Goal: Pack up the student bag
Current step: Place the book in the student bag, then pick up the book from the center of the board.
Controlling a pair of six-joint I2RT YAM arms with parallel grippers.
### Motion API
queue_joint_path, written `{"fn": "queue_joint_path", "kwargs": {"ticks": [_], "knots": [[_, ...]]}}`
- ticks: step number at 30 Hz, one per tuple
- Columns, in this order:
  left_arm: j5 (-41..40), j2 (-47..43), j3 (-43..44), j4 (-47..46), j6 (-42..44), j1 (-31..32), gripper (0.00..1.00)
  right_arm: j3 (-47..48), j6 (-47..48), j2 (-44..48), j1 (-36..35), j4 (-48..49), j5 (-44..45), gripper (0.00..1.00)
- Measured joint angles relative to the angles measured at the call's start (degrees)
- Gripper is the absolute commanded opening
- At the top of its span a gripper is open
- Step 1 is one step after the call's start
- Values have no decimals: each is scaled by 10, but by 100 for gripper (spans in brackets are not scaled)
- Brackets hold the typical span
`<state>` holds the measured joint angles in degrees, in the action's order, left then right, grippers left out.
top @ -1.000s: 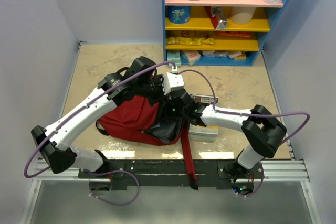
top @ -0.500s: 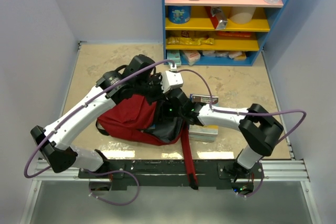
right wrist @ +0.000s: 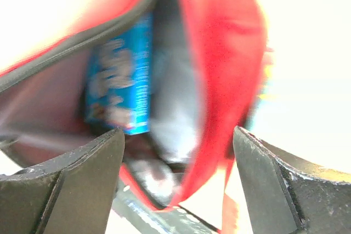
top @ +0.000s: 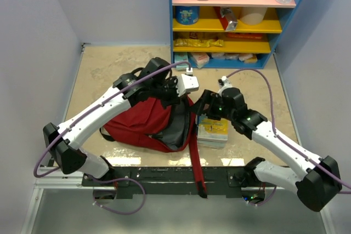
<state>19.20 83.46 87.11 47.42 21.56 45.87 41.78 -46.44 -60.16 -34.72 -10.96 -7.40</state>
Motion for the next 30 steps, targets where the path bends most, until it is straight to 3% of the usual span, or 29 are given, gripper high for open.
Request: {"fn": "queue_joint_path", "kwargs": {"ticks": [8,13,30], "knots": [[12,57,-37,-64,-6,26,0,-25,-14,65,94,-161,119,86],[16,87,-92,-116,-14,30,0,-57,-26,124,111,-217,153,86],[11,152,-147,-226,-47,30,0,-176,-88,242,112,-255,45,84]]}}
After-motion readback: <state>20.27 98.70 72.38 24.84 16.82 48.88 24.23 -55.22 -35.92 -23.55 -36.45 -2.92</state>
